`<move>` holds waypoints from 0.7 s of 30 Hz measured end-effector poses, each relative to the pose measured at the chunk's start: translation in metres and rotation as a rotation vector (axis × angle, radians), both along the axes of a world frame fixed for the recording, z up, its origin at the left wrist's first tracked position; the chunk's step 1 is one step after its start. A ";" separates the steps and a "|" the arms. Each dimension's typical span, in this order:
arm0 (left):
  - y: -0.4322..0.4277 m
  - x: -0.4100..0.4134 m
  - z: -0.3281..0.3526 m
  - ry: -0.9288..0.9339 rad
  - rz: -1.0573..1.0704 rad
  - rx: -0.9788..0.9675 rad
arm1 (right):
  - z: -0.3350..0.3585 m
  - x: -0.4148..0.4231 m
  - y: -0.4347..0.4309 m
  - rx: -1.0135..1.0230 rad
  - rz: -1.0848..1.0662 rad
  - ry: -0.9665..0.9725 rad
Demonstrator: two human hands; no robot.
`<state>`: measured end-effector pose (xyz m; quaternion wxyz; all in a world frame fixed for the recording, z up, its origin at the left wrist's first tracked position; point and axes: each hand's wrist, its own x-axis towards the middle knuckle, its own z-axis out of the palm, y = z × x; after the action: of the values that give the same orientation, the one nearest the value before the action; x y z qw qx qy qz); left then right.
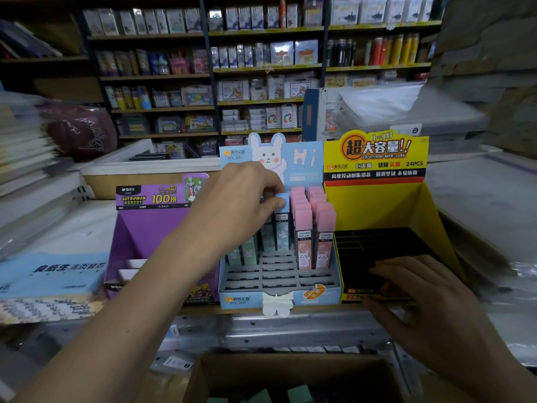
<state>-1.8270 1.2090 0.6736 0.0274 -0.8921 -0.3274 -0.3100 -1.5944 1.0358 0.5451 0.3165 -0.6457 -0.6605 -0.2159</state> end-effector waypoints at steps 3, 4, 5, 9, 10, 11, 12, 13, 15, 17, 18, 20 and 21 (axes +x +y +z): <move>-0.001 0.002 -0.007 -0.004 0.035 0.078 | 0.000 0.000 0.000 0.000 -0.001 -0.004; -0.002 0.003 -0.009 -0.007 0.037 0.099 | 0.000 0.000 0.000 -0.001 -0.001 -0.005; -0.002 0.003 -0.011 -0.002 0.035 0.122 | 0.001 0.000 0.000 -0.002 0.001 -0.004; -0.003 0.009 -0.017 0.065 0.043 0.220 | 0.003 -0.002 -0.002 -0.014 -0.006 0.004; -0.003 0.010 -0.018 0.078 0.047 0.235 | 0.003 -0.002 -0.002 -0.018 -0.007 0.004; -0.002 0.010 -0.019 0.086 0.046 0.250 | 0.004 -0.003 -0.002 -0.023 -0.007 0.002; -0.002 0.010 -0.020 0.085 0.043 0.265 | 0.004 -0.003 -0.003 -0.029 -0.006 0.000; -0.002 0.009 -0.020 0.078 0.042 0.278 | 0.005 -0.003 -0.003 -0.035 -0.005 -0.002; -0.003 0.007 -0.019 0.077 0.056 0.289 | 0.006 -0.004 -0.004 -0.048 -0.004 -0.004; -0.004 0.004 -0.020 0.099 0.076 0.292 | 0.008 -0.005 -0.005 -0.057 -0.008 -0.009; -0.004 0.002 -0.021 0.109 0.078 0.290 | 0.009 -0.006 -0.005 -0.061 -0.012 -0.014; -0.007 -0.001 -0.022 0.117 0.073 0.291 | 0.011 -0.008 -0.007 -0.070 -0.020 -0.023; -0.009 -0.002 -0.022 0.115 0.068 0.295 | 0.012 -0.009 -0.007 -0.075 -0.023 -0.029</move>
<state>-1.8291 1.2004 0.6516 0.1873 -0.8830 -0.3065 -0.3020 -1.6030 1.0287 0.5573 0.2801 -0.6614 -0.6652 -0.2039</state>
